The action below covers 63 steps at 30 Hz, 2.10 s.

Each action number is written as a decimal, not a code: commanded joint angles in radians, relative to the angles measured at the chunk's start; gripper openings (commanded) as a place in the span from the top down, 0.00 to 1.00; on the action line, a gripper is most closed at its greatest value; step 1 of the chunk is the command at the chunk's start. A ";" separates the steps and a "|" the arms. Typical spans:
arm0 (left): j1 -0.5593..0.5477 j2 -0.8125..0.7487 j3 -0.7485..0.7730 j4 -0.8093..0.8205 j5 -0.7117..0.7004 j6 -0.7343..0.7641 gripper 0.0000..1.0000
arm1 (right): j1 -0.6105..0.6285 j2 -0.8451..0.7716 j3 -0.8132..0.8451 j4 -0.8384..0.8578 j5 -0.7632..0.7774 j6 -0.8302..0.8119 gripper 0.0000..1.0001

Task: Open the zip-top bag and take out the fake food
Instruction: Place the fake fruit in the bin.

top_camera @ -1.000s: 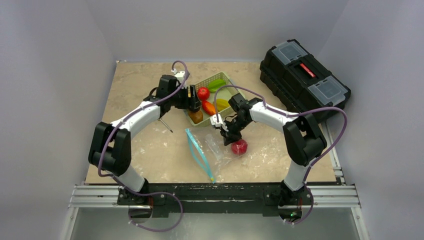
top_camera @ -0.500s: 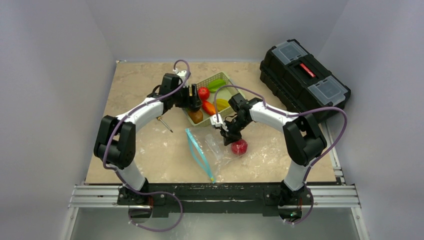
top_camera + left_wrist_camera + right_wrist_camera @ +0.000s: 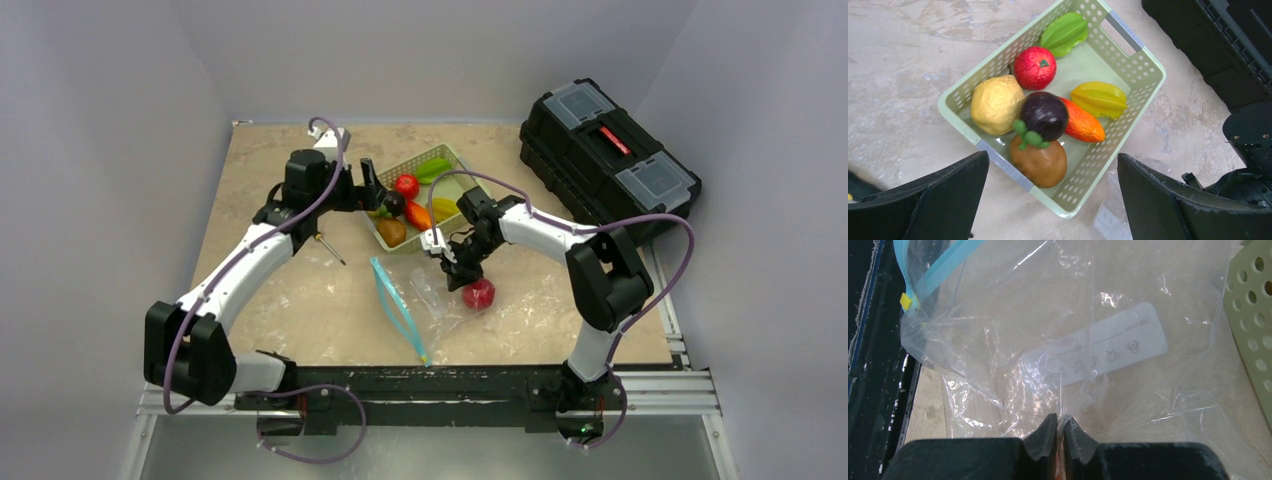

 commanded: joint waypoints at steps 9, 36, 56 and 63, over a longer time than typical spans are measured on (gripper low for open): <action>0.087 -0.273 -0.221 0.021 0.070 -0.155 0.00 | -0.005 -0.034 -0.002 -0.016 -0.006 -0.035 0.92; 0.094 -0.624 -0.481 -0.098 0.312 -0.178 0.01 | -0.006 -0.059 -0.029 -0.015 0.037 -0.057 0.90; 0.051 -0.761 -0.579 -0.136 0.354 -0.215 0.01 | -0.008 -0.077 -0.054 -0.020 0.063 -0.072 0.86; 0.043 -0.792 -0.600 -0.146 0.353 -0.227 0.01 | -0.008 -0.076 -0.055 -0.022 0.065 -0.076 0.85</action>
